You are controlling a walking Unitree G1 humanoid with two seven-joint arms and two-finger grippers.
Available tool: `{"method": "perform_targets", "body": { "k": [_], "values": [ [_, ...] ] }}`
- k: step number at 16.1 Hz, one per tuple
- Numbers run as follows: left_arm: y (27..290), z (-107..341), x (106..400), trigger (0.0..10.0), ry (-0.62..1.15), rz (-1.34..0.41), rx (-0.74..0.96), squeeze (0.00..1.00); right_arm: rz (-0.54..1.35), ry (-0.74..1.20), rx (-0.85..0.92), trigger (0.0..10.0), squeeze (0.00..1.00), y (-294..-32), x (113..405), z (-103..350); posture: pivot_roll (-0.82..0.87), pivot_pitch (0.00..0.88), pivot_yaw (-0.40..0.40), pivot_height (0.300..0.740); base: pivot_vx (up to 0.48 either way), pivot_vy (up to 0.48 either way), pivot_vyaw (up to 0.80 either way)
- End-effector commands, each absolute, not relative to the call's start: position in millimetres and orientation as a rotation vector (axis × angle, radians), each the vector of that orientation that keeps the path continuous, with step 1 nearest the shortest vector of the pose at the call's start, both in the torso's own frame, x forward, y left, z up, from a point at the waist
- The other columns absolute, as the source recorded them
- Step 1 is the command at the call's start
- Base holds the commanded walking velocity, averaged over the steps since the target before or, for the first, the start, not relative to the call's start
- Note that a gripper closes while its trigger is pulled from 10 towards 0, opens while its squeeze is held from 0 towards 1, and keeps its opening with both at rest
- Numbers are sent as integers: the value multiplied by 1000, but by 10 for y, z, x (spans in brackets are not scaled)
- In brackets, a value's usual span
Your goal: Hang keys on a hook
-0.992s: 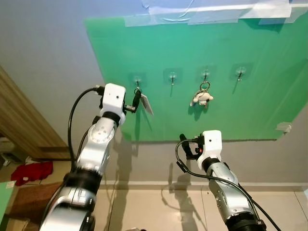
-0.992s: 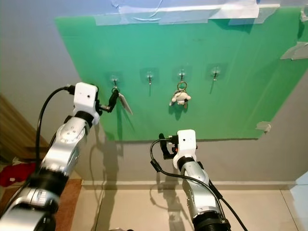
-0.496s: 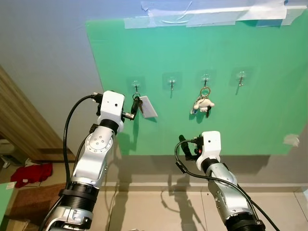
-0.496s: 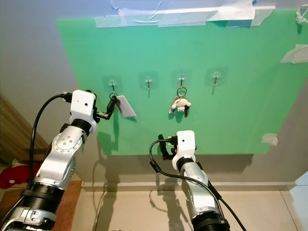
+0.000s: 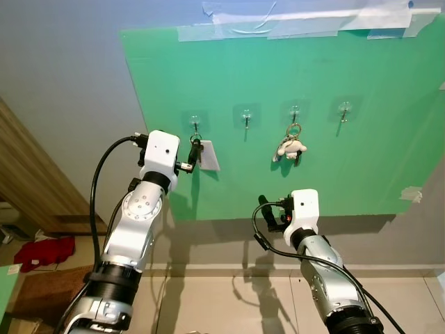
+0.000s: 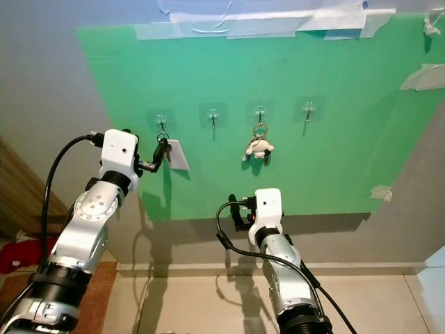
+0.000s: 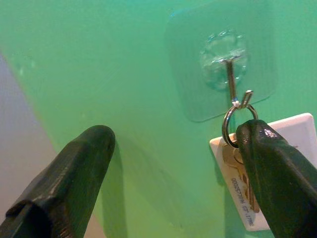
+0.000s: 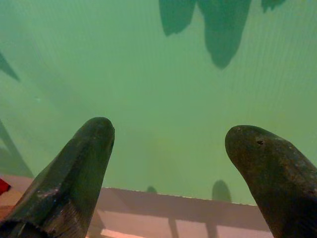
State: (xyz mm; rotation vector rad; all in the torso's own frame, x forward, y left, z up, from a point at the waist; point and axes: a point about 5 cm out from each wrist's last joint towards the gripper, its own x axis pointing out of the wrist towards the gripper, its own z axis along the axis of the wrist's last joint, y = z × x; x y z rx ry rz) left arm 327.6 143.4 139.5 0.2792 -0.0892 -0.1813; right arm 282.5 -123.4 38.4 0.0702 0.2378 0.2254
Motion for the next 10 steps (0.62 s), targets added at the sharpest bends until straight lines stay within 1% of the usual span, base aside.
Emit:
{"method": "perform_targets", "body": {
  "k": [1,3,5,7,10],
  "values": [
    [1486,1281,3230,10000,-58,-174,355,0,239,222,64,10000,0,-1201,2864,425,13,0,103,740,0,0,0],
    [1436,1350,3211,10000,-137,-192,416,0,242,223,64,10000,0,-1198,2864,426,17,0,100,740,0,0,0],
    [1459,1374,3214,10000,-163,-172,417,0,244,223,63,10000,0,-1189,2866,425,17,0,97,740,0,0,0],
    [1489,1374,3233,10000,-159,-149,389,0,248,224,62,10000,0,-1189,2860,423,15,0,95,740,0,0,0],
    [1532,1284,3186,10000,-94,-122,293,0,244,219,59,10000,0,-1209,2853,428,14,0,96,740,0,0,0]
  ]
}}
